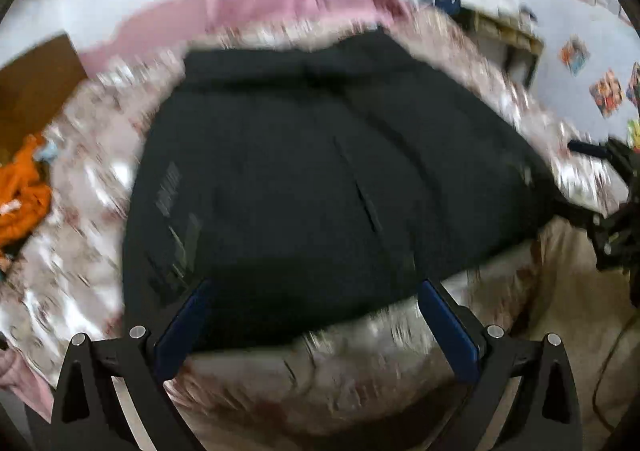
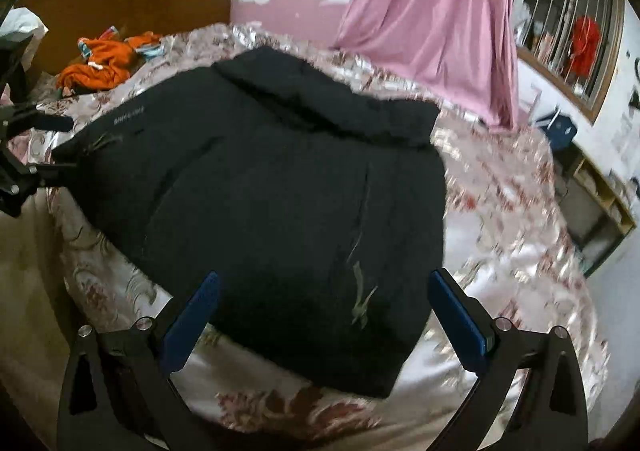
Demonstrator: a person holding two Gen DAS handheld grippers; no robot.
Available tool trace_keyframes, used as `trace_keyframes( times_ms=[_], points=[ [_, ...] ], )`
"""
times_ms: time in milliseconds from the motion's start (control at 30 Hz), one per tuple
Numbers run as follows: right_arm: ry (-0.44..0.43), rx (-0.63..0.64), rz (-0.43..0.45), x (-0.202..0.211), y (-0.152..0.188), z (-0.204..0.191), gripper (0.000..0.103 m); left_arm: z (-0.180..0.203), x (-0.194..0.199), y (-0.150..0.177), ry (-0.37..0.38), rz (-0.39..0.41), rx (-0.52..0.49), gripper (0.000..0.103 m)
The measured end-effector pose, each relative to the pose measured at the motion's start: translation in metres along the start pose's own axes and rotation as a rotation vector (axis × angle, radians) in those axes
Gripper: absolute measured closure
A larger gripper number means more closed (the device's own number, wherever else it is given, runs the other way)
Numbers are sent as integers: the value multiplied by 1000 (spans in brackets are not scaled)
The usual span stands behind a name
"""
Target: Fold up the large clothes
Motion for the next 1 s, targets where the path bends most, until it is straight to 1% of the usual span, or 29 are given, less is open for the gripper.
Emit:
trace_keyframes(
  times_ms=[33, 67, 133, 200, 300, 433, 567, 633, 700, 800, 867, 1000],
  points=[
    [-10, -2, -25, -3, 3, -3, 2, 3, -8, 6, 15, -54, -19, 1],
    [-27, 4, -52, -8, 6, -6, 2, 7, -14, 12, 16, -87, -37, 1],
    [-40, 34, -106, -19, 14, -14, 2, 9, -22, 20, -21, -127, -65, 1],
    [-34, 76, -152, -31, 23, -26, 2, 7, -30, 23, -42, -162, -58, 0],
    [50, 155, -202, -44, 31, -42, 2, 0, -38, 24, -33, -199, -16, 1],
    [120, 237, -241, -57, 33, -59, 2, -5, -53, 28, -44, -264, 10, 1],
    [153, 295, -277, -68, 33, -70, 2, 4, -55, 34, -87, -259, -58, 1],
    [179, 320, -275, -74, 30, -75, 2, 7, -53, 39, -97, -244, -83, 1],
    [228, 341, -252, -79, 26, -77, 2, 8, -47, 43, -90, -219, -86, 1],
    [266, 347, -226, -84, 20, -80, 2, 6, -36, 52, -81, -185, -67, 1],
    [263, 325, -211, -86, 17, -79, 2, 1, -29, 55, -77, -169, -42, 1],
    [197, 273, -176, -74, 13, -76, 2, -19, -25, 63, -52, -156, 31, 1]
  ],
)
Point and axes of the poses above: each gripper's, at about its wrist camera, not at the fingertips, and x roughly against the way its jaws point, z to its right, y to its underside, the point moved 2 cm from there along -x, roughly the way its jaws point, and after that the axes turned 3 degrees about -y, right-handed, at the moved point
